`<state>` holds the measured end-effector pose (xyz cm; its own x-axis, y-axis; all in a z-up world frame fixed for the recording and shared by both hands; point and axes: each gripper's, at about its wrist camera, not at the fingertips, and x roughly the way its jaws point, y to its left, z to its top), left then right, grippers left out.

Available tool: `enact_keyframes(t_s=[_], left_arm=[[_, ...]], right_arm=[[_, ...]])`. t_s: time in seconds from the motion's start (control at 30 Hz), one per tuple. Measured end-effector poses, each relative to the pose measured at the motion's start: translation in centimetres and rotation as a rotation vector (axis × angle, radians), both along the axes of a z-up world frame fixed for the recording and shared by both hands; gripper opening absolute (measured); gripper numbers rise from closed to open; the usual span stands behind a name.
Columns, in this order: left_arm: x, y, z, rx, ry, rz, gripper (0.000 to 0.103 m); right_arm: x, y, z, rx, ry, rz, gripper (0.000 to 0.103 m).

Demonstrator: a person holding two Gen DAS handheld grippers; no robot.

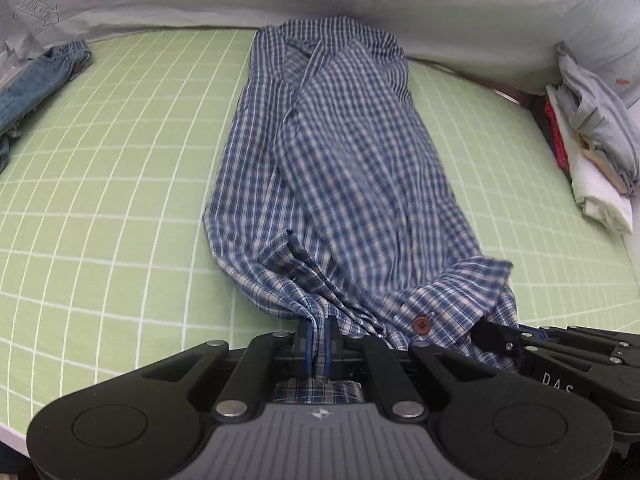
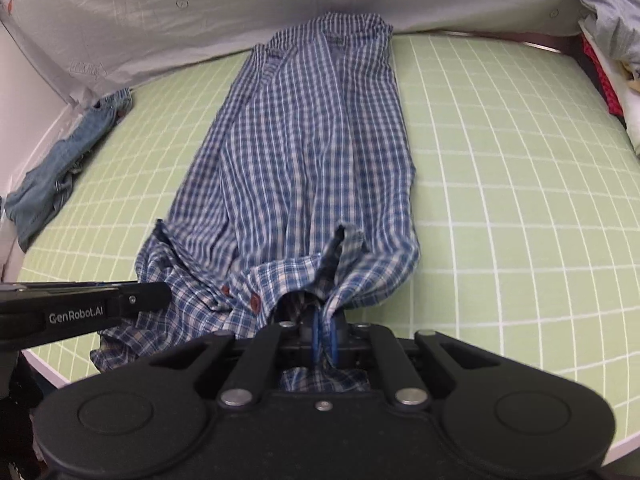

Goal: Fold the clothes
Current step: 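Grasp the shirt hem with both grippers and fold it up toward the collar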

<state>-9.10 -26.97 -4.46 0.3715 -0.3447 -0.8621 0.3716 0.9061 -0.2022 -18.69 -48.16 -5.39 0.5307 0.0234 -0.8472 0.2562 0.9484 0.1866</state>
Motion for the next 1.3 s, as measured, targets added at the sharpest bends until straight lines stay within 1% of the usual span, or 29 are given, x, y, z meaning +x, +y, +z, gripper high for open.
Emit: enact_keyframes(t_s=[0.1, 0.23, 0.37, 0.43, 0.57, 0.67, 0.73, 0.8, 0.87, 0.9, 0.93, 0.97, 1.0, 1.03, 1.07, 1.13, 1.2, 1.3], left_arm=[[1.5, -1.1, 2.0, -0.026, -0.051, 0.004, 0.006], [4.7, -2.0, 3.2, -0.061, -0.086, 0.029, 0.006], [8.5, -2.5, 2.7, -0.08, -0.099, 0.053, 0.006], [10.1, -2.6, 2.4, -0.086, -0.096, 0.063, 0.006], [13.7, -3.2, 1.0, -0.083, -0.068, 0.086, 0.006], [16.9, -3.6, -1.0, -0.079, -0.035, 0.114, 0.006], [19.2, -3.7, -2.7, -0.078, 0.008, 0.153, 0.007], [20.8, -3.5, -4.0, -0.077, 0.056, 0.179, 0.011], [21.4, -3.2, -4.6, -0.092, 0.076, 0.189, 0.012], [21.4, -2.9, -4.6, -0.104, 0.081, 0.196, 0.012], [21.4, -2.6, -4.7, -0.117, 0.085, 0.202, 0.014], [21.2, -2.2, -4.4, -0.13, 0.081, 0.215, 0.02], [20.8, -1.8, -4.0, -0.143, 0.075, 0.231, 0.024], [20.4, -1.4, -3.5, -0.149, 0.064, 0.243, 0.034], [19.9, -1.1, -3.0, -0.153, 0.053, 0.253, 0.041], [19.0, -0.4, -1.9, -0.159, 0.029, 0.267, 0.047], [18.0, 0.3, -1.2, -0.179, 0.027, 0.275, 0.049], [17.7, 0.6, -1.9, -0.209, 0.066, 0.283, 0.05]], right_arm=[[1.9, -1.0, 1.2, -0.001, -0.047, -0.012, 0.006], [4.8, -2.4, 2.3, 0.002, -0.1, -0.034, 0.006], [7.7, -4.3, 2.1, 0.014, -0.112, -0.056, 0.006], [9.9, -5.0, 1.1, 0.021, -0.092, -0.052, 0.006], [14.3, -6.3, -1.1, 0.036, -0.052, -0.045, 0.006], [17.6, -7.3, -2.6, 0.047, -0.021, -0.04, 0.006], [19.7, -7.9, -3.7, 0.054, -0.001, -0.036, 0.008], [21.9, -8.6, -4.8, 0.063, 0.019, -0.034, 0.011], [22.9, -9.2, -6.1, 0.1, 0.05, -0.049, 0.014], [23.0, -9.4, -6.4, 0.114, 0.061, -0.052, 0.02], [22.7, -9.4, -6.3, 0.118, 0.058, -0.058, 0.024], [22.4, -9.5, -6.2, 0.122, 0.054, -0.065, 0.025], [21.7, -9.6, -5.8, 0.128, 0.042, -0.076, 0.031], [20.9, -9.6, -5.3, 0.133, 0.03, -0.089, 0.038], [20.1, -9.6, -4.9, 0.137, 0.019, -0.102, 0.042], [18.6, -9.5, -4.1, 0.133, -0.002, -0.123, 0.051], [17.1, -9.3, -3.4, 0.139, -0.017, -0.145, 0.056], [15.5, -9.3, -3.0, 0.164, -0.027, -0.178, 0.058]])
